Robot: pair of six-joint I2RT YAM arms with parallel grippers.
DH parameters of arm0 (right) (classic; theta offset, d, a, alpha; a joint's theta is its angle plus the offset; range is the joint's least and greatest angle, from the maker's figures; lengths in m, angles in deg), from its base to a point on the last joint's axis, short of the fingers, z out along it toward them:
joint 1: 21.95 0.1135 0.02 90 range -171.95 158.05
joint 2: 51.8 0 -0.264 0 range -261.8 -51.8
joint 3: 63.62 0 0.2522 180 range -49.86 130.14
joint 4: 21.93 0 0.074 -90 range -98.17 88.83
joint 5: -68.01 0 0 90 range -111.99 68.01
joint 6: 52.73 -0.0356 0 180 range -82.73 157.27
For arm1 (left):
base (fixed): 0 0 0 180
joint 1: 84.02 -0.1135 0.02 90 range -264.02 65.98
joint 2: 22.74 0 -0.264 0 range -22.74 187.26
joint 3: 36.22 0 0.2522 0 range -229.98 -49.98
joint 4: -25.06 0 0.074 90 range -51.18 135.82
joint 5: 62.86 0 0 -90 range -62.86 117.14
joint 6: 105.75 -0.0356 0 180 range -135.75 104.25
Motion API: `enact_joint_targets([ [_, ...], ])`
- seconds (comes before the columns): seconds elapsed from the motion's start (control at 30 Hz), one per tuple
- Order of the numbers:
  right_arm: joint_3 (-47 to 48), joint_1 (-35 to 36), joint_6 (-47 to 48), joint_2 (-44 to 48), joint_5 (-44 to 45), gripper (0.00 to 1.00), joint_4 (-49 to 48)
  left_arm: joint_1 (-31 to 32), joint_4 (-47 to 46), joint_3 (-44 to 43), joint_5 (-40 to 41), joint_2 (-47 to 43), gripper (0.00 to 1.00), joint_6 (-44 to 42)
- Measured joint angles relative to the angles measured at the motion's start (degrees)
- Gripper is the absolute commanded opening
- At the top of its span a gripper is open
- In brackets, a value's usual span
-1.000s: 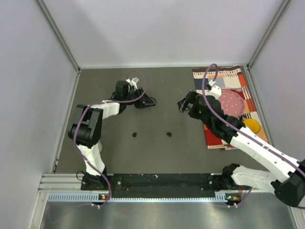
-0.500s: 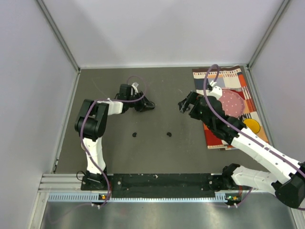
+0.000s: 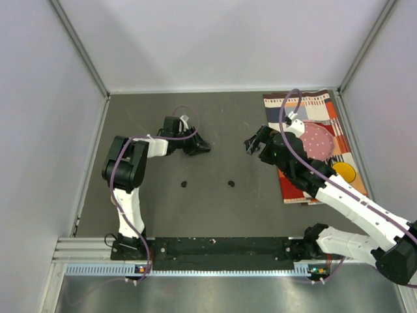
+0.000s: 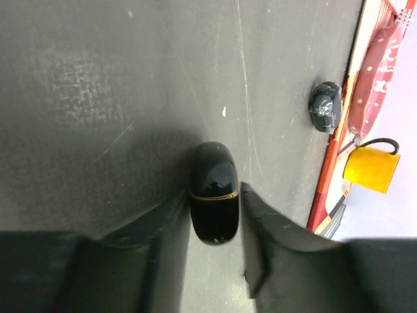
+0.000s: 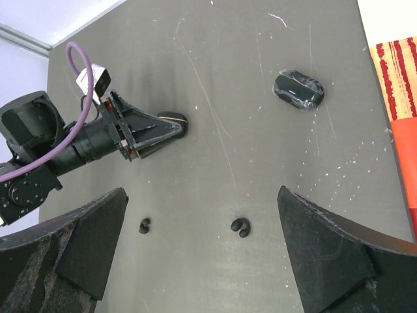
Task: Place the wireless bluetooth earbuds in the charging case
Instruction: Place the charging case at the center of the board.
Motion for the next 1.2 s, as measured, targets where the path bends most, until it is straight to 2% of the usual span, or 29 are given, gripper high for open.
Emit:
enact_joint_targets([
  [0.13, -0.3, -0.1, -0.6, 0.0, -0.1, 0.99, 0.0, 0.0, 0.0, 0.2, 0.0, -0.8, 0.63, -1.0],
  [0.6, -0.4, -0.2, -1.0, 0.0, -0.4, 0.99, 0.0, 0.1, 2.1, 4.6, 5.3, -6.6, 0.64, -4.9],
  [0.97, -0.6, -0.5, -0.8, -0.3, -0.7, 0.99, 0.0, -0.3, 13.4, 5.2, 14.1, -12.6, 0.64, -12.0],
  [1.2, -0.6, -4.8, 1.6, -2.1, -2.6, 0.99, -0.1, -0.6, 16.5, 5.6, 15.6, -22.6, 0.6, -15.7],
])
